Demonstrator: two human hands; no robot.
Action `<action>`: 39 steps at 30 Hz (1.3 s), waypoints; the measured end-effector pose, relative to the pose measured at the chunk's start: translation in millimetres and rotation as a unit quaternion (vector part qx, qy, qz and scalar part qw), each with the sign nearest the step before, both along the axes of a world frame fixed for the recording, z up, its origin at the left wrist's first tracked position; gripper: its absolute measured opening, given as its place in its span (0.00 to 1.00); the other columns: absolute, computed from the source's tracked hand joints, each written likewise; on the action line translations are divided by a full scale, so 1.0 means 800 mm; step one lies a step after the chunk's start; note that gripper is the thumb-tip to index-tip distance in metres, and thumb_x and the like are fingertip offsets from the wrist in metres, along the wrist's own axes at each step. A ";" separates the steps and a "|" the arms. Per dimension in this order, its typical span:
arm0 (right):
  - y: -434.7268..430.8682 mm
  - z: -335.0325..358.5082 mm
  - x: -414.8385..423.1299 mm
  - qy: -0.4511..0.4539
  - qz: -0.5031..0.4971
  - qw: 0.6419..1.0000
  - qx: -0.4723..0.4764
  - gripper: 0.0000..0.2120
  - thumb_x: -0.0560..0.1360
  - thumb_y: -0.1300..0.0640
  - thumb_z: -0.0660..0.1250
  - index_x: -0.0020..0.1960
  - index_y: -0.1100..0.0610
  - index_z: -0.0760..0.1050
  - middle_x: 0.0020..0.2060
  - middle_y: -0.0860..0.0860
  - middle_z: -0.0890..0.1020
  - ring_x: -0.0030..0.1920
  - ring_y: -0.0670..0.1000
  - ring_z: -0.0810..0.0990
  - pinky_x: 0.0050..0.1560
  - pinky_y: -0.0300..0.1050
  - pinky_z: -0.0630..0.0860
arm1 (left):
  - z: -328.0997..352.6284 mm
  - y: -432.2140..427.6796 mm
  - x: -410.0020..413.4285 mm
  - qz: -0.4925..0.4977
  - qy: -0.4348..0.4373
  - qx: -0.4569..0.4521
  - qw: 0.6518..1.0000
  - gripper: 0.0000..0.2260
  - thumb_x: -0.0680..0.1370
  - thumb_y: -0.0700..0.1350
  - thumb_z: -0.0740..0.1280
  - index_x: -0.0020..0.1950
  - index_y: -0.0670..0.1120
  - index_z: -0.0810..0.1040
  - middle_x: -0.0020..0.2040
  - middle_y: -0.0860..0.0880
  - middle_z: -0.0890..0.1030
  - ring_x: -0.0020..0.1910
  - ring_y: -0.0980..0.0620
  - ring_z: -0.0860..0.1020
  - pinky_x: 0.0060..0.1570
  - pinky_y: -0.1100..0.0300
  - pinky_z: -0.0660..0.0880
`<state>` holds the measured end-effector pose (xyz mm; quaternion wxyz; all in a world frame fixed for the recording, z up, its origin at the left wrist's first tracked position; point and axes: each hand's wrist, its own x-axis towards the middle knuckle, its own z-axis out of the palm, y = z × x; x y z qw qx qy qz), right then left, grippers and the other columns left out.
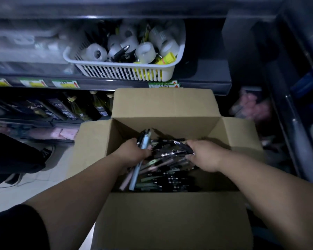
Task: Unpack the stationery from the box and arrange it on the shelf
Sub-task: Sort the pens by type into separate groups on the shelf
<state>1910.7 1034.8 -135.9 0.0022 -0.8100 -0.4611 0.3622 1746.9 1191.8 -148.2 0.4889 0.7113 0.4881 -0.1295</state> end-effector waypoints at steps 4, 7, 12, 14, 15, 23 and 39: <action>-0.010 0.034 -0.009 -0.021 -0.026 0.999 0.020 0.07 0.80 0.52 0.61 0.47 0.52 0.65 0.43 0.51 0.74 0.44 0.54 0.73 0.45 0.45 0.71 | 0.031 -0.017 -0.010 0.042 -0.029 0.023 0.998 0.17 0.74 0.50 0.71 0.55 0.40 0.71 0.46 0.42 0.79 0.41 0.47 0.80 0.41 0.53 0.78; -0.023 0.052 -0.015 -0.032 -0.044 0.998 0.040 0.07 0.79 0.51 0.61 0.47 0.52 0.64 0.43 0.52 0.74 0.46 0.55 0.74 0.45 0.45 0.71 | 0.056 -0.032 -0.011 0.054 -0.067 0.064 0.994 0.15 0.76 0.51 0.69 0.54 0.42 0.71 0.44 0.45 0.76 0.39 0.50 0.75 0.33 0.58 0.72; -0.052 0.072 -0.021 -0.007 -0.104 0.993 0.062 0.05 0.80 0.53 0.60 0.49 0.53 0.67 0.50 0.56 0.78 0.52 0.57 0.77 0.51 0.47 0.73 | 0.090 -0.054 -0.011 0.116 -0.157 0.049 0.980 0.13 0.75 0.46 0.70 0.54 0.44 0.70 0.41 0.46 0.76 0.36 0.51 0.76 0.36 0.56 0.75; -0.063 0.080 -0.025 0.022 -0.135 0.988 0.077 0.03 0.79 0.53 0.61 0.50 0.53 0.70 0.49 0.55 0.79 0.52 0.57 0.78 0.52 0.47 0.74 | 0.098 -0.059 -0.010 0.139 -0.179 0.035 0.973 0.13 0.75 0.45 0.71 0.55 0.44 0.71 0.42 0.46 0.76 0.37 0.50 0.76 0.37 0.56 0.75; -0.069 0.084 -0.027 0.040 -0.151 0.984 0.084 0.02 0.79 0.54 0.62 0.49 0.52 0.71 0.48 0.54 0.79 0.51 0.56 0.78 0.52 0.47 0.74 | 0.103 -0.061 -0.009 0.145 -0.191 0.026 0.971 0.14 0.74 0.45 0.71 0.55 0.43 0.71 0.42 0.45 0.77 0.38 0.49 0.76 0.37 0.56 0.74; -0.082 0.124 -0.063 0.121 -0.239 0.951 0.156 0.12 0.79 0.46 0.61 0.54 0.54 0.74 0.35 0.46 0.78 0.37 0.45 0.76 0.39 0.39 0.71 | 0.136 -0.033 0.004 0.102 -0.253 -0.047 0.961 0.13 0.74 0.43 0.71 0.53 0.45 0.71 0.46 0.40 0.79 0.43 0.44 0.78 0.45 0.47 0.78; -0.186 0.169 -0.207 0.030 -0.591 0.774 0.224 0.18 0.80 0.41 0.54 0.51 0.51 0.77 0.40 0.51 0.82 0.36 0.47 0.77 0.40 0.42 0.72 | 0.178 -0.116 0.020 -0.040 -0.235 -0.336 0.911 0.04 0.77 0.40 0.66 0.50 0.41 0.75 0.35 0.45 0.78 0.30 0.50 0.76 0.28 0.62 0.76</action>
